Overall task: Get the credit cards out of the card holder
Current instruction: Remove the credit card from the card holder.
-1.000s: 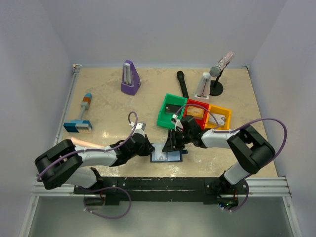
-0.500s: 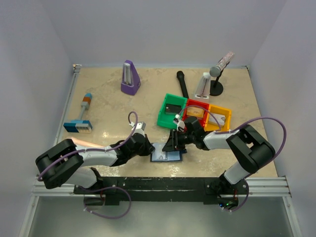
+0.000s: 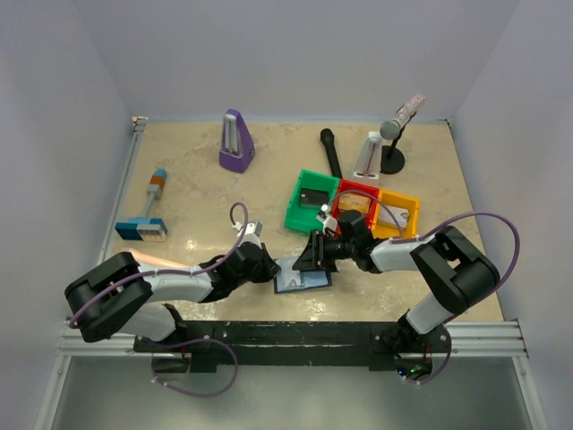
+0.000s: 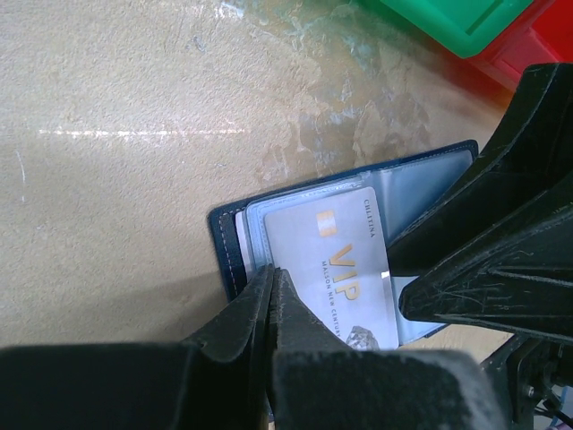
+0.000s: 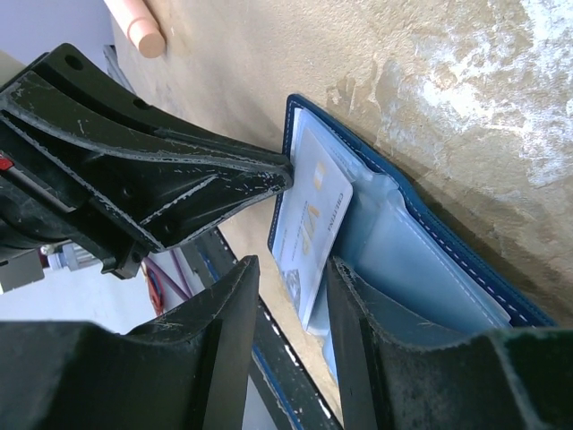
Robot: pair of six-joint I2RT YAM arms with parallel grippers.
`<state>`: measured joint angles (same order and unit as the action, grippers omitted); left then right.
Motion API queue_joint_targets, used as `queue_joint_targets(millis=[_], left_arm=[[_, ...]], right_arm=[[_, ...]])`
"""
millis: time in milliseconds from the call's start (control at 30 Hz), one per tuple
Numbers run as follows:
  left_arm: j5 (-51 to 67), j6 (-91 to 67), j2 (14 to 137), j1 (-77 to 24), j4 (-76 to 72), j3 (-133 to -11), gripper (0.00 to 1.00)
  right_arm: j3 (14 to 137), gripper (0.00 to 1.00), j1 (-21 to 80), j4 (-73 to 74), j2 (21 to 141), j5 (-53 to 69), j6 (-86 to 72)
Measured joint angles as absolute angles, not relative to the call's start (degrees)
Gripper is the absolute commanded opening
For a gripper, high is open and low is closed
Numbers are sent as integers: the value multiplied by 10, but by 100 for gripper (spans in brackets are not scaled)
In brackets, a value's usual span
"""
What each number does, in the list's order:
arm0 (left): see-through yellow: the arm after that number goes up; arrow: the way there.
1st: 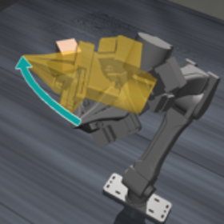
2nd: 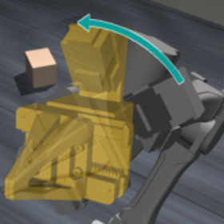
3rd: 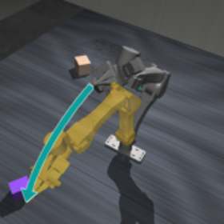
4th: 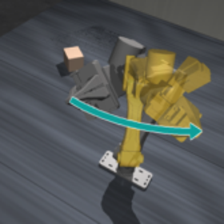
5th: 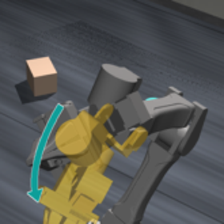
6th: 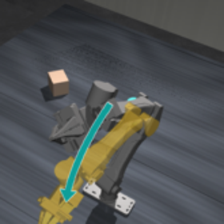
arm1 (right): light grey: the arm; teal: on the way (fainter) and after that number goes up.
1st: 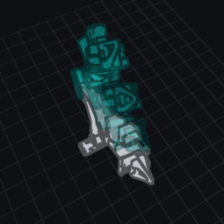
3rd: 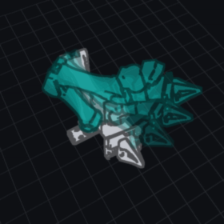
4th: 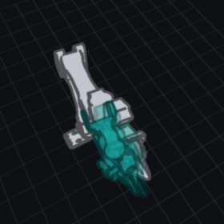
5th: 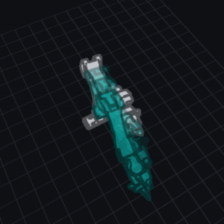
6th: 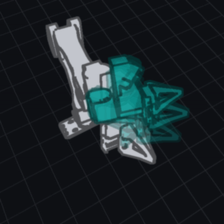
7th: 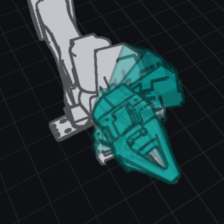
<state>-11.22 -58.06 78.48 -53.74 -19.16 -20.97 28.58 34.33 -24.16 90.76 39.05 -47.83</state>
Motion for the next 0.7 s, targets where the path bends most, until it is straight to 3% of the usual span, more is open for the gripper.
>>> queue_joint_targets(millis=[700], left_arm=[[-114, -591, 776, -537, -263, -163, 0]], right_arm=[[302, 44, 342, -262, 940, 408, -484]])
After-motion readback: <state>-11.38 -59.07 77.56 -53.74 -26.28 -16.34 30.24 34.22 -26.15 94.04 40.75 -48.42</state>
